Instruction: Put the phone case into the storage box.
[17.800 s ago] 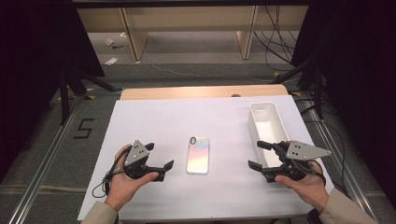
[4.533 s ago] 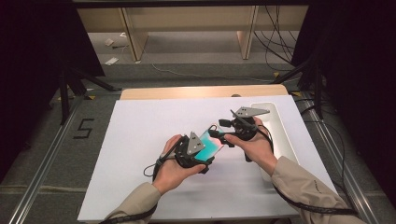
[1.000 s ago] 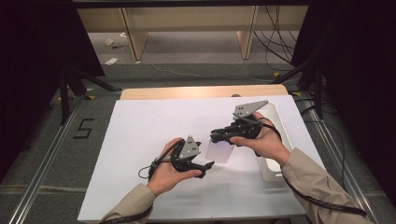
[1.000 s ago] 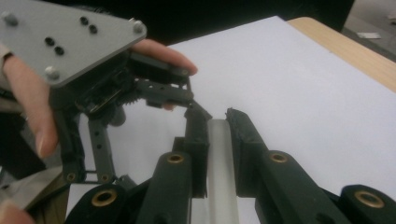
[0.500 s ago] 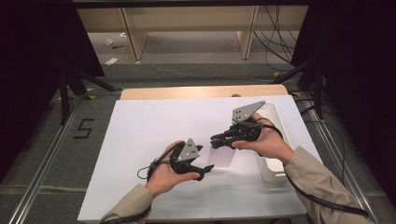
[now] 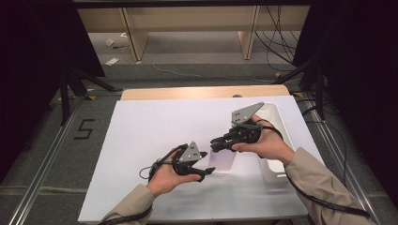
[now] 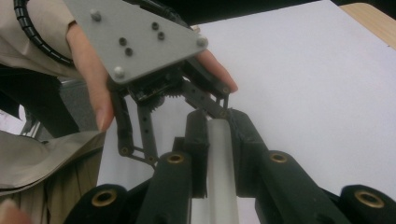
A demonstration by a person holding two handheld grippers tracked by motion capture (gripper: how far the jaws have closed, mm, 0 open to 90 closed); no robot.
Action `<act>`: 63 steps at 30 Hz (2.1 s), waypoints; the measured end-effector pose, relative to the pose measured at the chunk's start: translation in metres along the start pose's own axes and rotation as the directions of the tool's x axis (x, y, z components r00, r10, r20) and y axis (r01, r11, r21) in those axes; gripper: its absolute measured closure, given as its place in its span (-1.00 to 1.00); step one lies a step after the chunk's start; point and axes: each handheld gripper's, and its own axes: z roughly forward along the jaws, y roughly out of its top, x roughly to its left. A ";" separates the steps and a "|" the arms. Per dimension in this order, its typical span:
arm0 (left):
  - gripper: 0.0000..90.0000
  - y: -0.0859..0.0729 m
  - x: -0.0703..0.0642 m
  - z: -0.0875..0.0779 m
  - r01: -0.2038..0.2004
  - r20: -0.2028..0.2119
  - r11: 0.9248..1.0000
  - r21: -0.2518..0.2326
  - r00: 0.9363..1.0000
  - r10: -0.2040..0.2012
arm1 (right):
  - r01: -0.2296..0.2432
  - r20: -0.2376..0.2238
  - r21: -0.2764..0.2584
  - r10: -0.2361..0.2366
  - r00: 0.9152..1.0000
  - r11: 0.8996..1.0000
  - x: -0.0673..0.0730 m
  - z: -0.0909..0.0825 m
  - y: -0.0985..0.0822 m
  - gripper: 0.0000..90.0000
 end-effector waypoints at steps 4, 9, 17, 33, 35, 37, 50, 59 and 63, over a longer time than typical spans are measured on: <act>-0.09 -0.003 0.002 0.002 0.022 0.032 1.000 0.008 0.999 -0.022 | 0.000 -0.007 -0.002 0.000 1.000 1.000 0.001 0.000 0.001 0.78; -0.06 -0.004 0.002 0.004 0.026 0.053 1.000 0.011 0.998 -0.026 | 0.001 -0.019 -0.002 -0.001 1.000 1.000 0.002 0.001 0.002 0.78; 0.17 -0.002 0.001 0.004 0.003 0.087 1.000 0.004 0.996 -0.003 | 0.000 -0.036 0.001 0.000 0.999 1.000 0.004 0.003 0.003 0.78; 0.59 -0.001 0.000 0.002 -0.071 0.139 0.997 -0.003 0.988 0.071 | 0.010 -0.067 0.001 -0.009 0.998 1.000 0.006 0.005 0.003 0.78; 0.62 0.000 0.001 0.001 -0.074 0.141 0.997 0.003 0.987 0.073 | 0.013 -0.074 -0.001 -0.013 0.997 1.000 0.006 0.005 0.004 0.77; 0.67 0.000 0.001 -0.001 -0.076 0.137 0.997 0.007 0.988 0.074 | 0.010 -0.078 -0.003 -0.010 0.997 1.000 0.007 0.005 0.004 0.75; 0.79 0.002 0.005 -0.006 0.004 0.127 1.000 0.004 0.992 -0.005 | 0.028 -0.011 -0.047 -0.029 1.000 0.998 0.003 0.002 0.003 0.21; 0.78 0.003 0.007 -0.007 0.025 0.081 1.000 0.003 0.996 -0.025 | 0.001 0.043 -0.090 0.003 0.999 0.996 0.001 0.000 0.002 -0.31; 0.78 0.003 0.008 -0.008 0.039 0.060 0.999 0.006 0.997 -0.039 | -0.007 0.075 -0.111 0.015 0.997 0.994 -0.001 -0.002 0.002 -0.41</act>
